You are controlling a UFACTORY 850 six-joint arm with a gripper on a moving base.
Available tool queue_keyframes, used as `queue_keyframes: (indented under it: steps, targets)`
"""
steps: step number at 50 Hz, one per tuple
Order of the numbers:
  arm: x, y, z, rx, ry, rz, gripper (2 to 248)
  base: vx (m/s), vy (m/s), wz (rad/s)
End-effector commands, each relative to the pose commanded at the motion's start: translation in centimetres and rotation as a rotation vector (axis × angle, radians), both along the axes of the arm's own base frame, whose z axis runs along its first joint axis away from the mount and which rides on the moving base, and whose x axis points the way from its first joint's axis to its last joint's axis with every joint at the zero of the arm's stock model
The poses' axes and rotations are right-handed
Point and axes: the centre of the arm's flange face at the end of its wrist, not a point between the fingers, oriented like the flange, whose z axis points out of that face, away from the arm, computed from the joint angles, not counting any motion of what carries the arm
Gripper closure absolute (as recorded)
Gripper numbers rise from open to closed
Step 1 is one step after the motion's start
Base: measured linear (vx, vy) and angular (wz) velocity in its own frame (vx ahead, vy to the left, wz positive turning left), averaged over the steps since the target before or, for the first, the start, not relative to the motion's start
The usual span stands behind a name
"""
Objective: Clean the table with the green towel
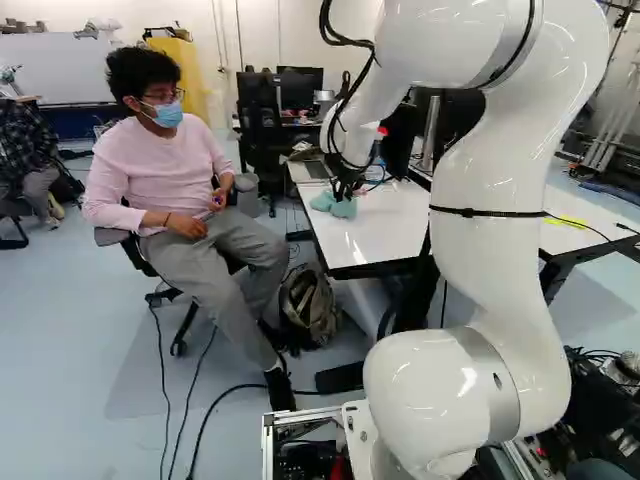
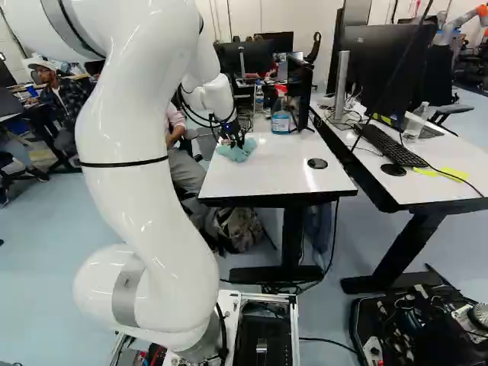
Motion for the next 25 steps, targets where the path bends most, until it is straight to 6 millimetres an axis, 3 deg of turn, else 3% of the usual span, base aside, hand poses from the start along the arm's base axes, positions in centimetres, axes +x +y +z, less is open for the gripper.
queue_keyframes:
  steps: [25]
  targets:
    - [0.8,-4.6,-0.1,-0.001,-0.008,-0.077,213,-0.001,0.003,0.013]
